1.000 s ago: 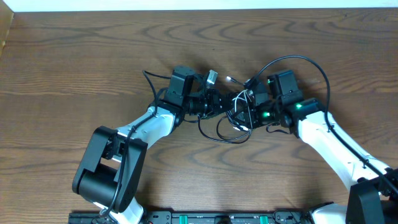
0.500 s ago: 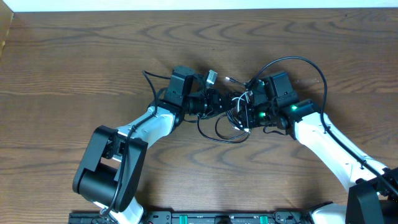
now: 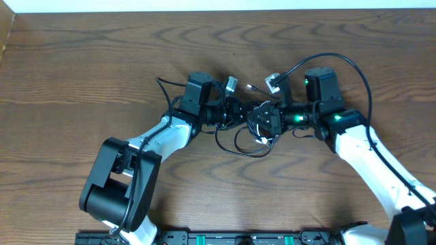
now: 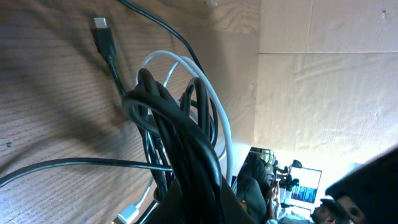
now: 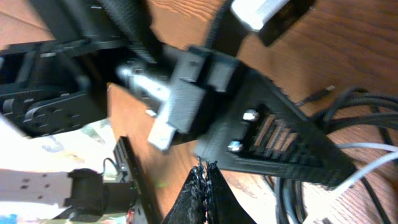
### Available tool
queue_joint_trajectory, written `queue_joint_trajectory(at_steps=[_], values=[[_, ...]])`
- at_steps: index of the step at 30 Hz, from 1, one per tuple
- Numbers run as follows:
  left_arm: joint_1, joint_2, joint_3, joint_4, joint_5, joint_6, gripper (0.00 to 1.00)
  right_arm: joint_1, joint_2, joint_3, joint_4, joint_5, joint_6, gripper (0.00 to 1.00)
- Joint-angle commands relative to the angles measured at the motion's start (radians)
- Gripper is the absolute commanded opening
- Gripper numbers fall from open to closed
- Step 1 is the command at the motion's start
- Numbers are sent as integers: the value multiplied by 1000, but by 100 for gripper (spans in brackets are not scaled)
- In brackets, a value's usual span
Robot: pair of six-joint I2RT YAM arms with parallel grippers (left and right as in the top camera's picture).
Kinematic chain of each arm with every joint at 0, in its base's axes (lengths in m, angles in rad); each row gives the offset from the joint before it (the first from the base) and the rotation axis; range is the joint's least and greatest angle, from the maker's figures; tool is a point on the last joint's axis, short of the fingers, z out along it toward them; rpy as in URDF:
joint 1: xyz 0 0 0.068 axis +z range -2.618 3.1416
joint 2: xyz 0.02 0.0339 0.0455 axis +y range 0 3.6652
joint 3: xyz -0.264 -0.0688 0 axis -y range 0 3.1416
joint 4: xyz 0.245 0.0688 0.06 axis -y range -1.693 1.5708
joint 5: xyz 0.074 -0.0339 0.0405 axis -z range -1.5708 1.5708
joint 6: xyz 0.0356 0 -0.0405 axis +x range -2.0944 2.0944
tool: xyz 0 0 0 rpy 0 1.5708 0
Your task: Untangle cables
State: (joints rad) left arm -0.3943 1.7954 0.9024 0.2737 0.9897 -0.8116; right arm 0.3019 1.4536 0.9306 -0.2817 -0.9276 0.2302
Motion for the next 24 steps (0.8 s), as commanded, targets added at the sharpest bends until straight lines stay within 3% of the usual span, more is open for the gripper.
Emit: queue_joint_trajectory(at_steps=[1, 5, 9, 14, 17, 21, 24], values=[[0, 5, -4, 6, 23, 2, 8, -6, -27, 3, -32, 12, -18, 1], [0, 5, -4, 6, 23, 2, 8, -6, -28, 3, -126, 111, -23, 1], [0, 5, -4, 5, 23, 1, 8, -6, -28, 3, -225, 190, -53, 8], [0, 5, -4, 5, 19, 2, 8, -6, -28, 3, -346, 317, 148, 31], [0, 5, -4, 6, 6, 6, 8, 3, -27, 3, -348, 336, 209, 31], [0, 5, -4, -2, -37, 22, 9, 46, -21, 3, -334, 530, 246, 32], [0, 5, -4, -96, -134, 44, 38, 85, 2, 3, -327, 593, 274, 31]])
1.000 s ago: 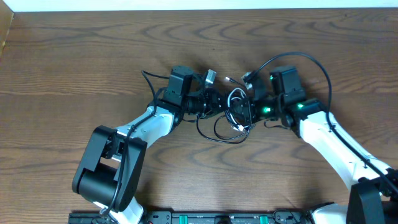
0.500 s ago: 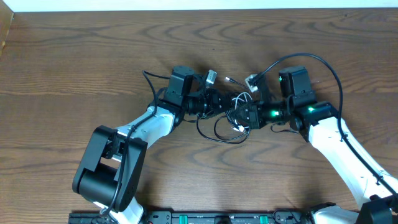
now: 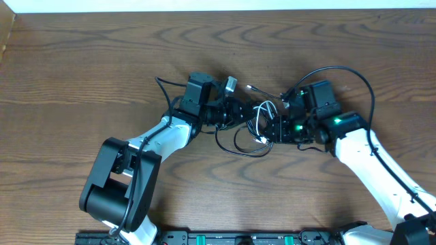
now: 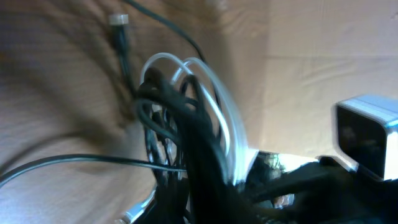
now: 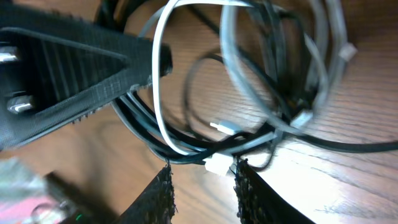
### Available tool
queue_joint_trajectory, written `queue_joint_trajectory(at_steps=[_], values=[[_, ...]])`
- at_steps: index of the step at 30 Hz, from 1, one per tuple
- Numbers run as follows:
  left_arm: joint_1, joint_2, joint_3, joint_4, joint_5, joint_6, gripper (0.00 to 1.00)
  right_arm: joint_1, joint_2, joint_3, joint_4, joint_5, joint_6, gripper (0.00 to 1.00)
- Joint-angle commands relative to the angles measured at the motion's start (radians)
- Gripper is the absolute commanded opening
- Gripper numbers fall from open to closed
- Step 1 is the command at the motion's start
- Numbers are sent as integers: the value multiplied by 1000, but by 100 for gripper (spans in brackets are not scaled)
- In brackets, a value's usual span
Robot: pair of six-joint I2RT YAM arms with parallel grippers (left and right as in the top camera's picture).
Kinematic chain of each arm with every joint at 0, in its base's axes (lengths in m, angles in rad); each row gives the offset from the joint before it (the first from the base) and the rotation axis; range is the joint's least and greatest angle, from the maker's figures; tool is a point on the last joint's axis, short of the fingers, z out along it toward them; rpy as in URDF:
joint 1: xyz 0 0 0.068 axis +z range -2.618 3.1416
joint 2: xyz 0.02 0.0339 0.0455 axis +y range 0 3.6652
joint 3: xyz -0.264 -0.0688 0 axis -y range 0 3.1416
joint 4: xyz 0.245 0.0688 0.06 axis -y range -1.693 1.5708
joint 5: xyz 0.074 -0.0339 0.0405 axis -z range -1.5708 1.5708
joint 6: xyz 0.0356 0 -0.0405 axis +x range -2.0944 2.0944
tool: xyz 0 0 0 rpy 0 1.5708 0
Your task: Untangle cables
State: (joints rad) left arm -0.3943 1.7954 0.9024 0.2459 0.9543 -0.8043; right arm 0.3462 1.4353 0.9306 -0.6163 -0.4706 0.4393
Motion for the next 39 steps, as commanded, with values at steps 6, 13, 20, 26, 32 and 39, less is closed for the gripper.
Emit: queue_joint_trajectory(at_steps=[6, 13, 20, 26, 32, 39], values=[[0, 5, -4, -349, -394, 36, 84, 107, 87, 3, 46, 181, 73, 31], [0, 5, -4, -437, -402, 33, 94, 117, 184, 3, 54, 270, 126, 27], [-5, 5, -4, -436, -283, -77, 81, 117, 282, 3, 103, 334, 145, 29], [-34, 5, -4, -435, -200, -182, 41, 116, 426, 3, 149, 331, 187, 8], [-100, 5, -4, -435, -157, -310, 31, 108, 450, 3, 154, 322, 200, 1], [-147, 5, -4, -351, -161, -320, 8, 108, 450, 3, 153, 322, 200, 1]])
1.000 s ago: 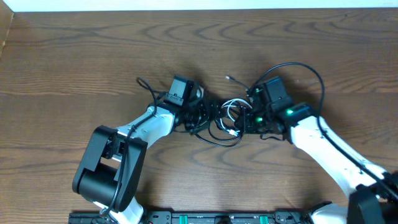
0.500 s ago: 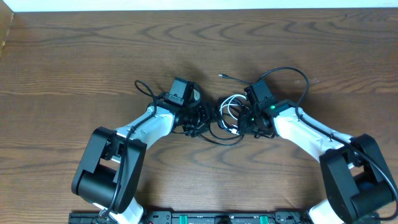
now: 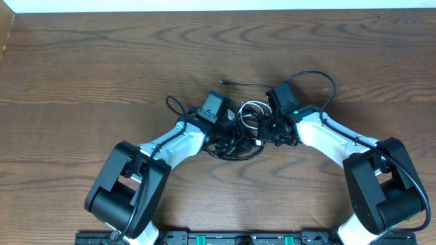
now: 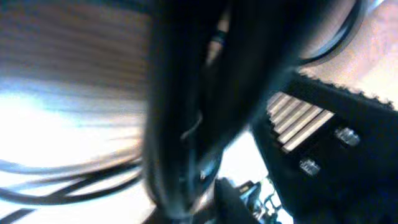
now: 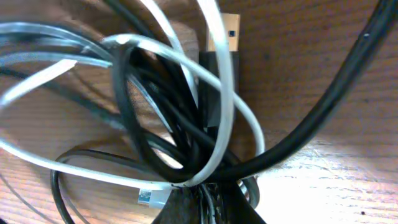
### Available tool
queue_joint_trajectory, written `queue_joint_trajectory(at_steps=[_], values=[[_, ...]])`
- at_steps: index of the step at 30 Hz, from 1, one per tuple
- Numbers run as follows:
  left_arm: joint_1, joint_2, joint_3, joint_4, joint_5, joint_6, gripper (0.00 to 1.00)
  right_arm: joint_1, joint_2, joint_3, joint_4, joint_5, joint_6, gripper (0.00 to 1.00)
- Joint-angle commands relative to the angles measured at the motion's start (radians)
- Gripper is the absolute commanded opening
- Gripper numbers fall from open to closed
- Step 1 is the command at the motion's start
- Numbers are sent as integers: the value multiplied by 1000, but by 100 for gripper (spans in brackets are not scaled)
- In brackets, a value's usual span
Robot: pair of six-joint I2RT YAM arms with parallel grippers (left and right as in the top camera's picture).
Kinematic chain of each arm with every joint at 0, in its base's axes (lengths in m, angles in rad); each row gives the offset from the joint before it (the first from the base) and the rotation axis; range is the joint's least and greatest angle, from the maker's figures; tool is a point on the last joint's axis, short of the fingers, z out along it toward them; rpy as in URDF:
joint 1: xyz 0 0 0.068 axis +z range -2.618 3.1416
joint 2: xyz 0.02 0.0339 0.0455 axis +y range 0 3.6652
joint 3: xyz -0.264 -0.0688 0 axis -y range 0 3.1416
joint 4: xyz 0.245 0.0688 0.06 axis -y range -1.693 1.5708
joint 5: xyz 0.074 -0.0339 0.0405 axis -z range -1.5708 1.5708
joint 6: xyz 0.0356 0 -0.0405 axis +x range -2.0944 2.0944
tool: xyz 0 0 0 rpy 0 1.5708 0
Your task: Untangle cables
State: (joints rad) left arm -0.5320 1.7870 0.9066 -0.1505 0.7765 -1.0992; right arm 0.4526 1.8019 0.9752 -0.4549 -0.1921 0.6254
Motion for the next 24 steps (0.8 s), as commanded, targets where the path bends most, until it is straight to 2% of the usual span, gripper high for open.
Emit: queue_joint_trajectory(at_steps=[1, 4, 12, 13, 15, 16, 18, 20, 22, 24], values=[[-9, 14, -8, 60, 16, -25, 8, 2, 83, -41, -8, 43, 13, 1], [2, 14, -8, 105, 9, -25, 8, 2, 83, -41, -9, 43, 13, 1], [16, 14, -8, 97, -74, -24, 8, 2, 83, -41, -13, 43, 13, 1], [16, 14, -8, 85, -75, -25, 15, 2, 83, -41, -13, 43, 13, 1], [16, 14, -8, 56, -86, -32, 45, 2, 83, -41, -13, 43, 13, 1], [16, 14, -8, 32, -98, -51, 45, 0, 83, -41, -13, 43, 13, 1], [16, 14, -8, -18, -134, -97, 27, 0, 83, -41, -13, 43, 13, 1], [16, 14, -8, -52, -173, -136, 14, 0, 83, -41, -13, 43, 13, 1], [16, 14, -8, -59, -195, -161, 8, 0, 83, -41, -13, 43, 13, 1], [16, 14, -8, -59, -211, -180, 8, 0, 83, -41, -14, 43, 13, 1]])
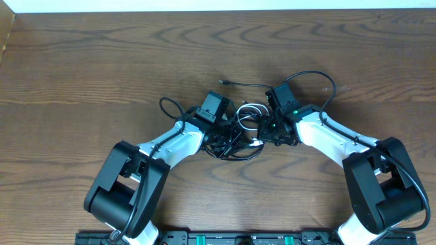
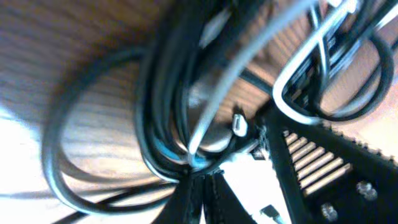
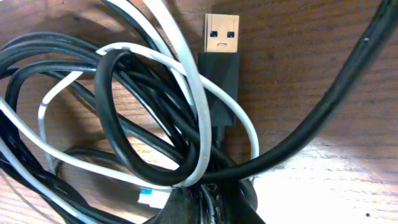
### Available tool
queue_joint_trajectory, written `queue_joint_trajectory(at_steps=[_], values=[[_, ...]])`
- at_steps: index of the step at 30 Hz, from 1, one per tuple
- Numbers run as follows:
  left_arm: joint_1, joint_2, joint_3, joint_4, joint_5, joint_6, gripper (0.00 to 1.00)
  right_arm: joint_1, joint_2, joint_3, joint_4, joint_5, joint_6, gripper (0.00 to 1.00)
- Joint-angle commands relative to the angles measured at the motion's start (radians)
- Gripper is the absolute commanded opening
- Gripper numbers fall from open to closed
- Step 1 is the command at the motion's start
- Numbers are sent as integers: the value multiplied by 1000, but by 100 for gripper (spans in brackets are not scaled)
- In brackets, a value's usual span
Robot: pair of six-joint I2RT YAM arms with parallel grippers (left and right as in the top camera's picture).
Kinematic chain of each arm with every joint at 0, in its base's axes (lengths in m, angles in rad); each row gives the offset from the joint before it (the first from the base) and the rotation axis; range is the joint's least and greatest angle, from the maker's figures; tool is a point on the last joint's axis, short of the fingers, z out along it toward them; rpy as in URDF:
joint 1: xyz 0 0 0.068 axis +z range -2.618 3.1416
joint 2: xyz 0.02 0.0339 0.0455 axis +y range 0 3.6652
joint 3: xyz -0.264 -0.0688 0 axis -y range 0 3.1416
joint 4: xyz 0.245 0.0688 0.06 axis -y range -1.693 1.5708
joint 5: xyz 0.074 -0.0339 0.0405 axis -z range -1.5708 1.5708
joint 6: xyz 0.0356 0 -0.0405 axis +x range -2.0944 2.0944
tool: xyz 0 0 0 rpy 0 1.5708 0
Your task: Untangle cables
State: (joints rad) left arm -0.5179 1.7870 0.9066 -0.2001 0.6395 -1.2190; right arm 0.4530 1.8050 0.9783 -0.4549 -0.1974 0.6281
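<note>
A tangle of black and white cables [image 1: 240, 133] lies on the wooden table [image 1: 82, 68] between my two grippers. My left gripper [image 1: 228, 135] presses in from the left; in its wrist view the left gripper [image 2: 202, 194] is shut on black strands of the bundle [image 2: 168, 118]. From the right, my right gripper [image 1: 264, 131] meets the tangle; in its wrist view the right gripper [image 3: 210, 202] is shut on black strands under a white cable [image 3: 200, 106]. A black USB plug [image 3: 222, 37] lies flat above the knot.
A thin black cable end [image 1: 223, 82] trails off behind the tangle. A thicker black cable loop [image 1: 320, 77] arcs behind my right arm and crosses the right wrist view [image 3: 323, 124]. A small loop [image 1: 165, 104] sticks out at the left arm.
Both grippers stay shut on the tangle, almost in place. The small loop by the left arm sits slightly further left. The knot has shifted a little, so the USB plug shows fully.
At first my left gripper held the bundle off the table while the right one hung close by. Then the right gripper stood open over the white and black loops. After that both arms had come nearer each other, both shut on the tangle, as now.
</note>
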Motion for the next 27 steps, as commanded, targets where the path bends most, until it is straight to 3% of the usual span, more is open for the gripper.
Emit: queue_joint_trajectory(at_steps=[1, 10, 17, 19, 24, 27], values=[[2, 14, -8, -9, -85, -69, 8, -1, 80, -44, -14, 48, 11, 1], [-3, 14, -8, -31, -97, -171, 9, -1, 80, -44, -16, 48, 11, 1], [-7, 14, -8, -31, -61, -236, 32, -1, 80, -44, -16, 48, 11, 1], [-10, 14, -8, -31, -73, -249, 34, -1, 80, -44, -16, 48, 11, 1], [-33, 14, -8, -31, -115, -321, 33, -1, 80, -44, -16, 48, 11, 1], [-51, 14, -8, -31, -145, -356, 23, -1, 80, -44, -16, 48, 11, 1]])
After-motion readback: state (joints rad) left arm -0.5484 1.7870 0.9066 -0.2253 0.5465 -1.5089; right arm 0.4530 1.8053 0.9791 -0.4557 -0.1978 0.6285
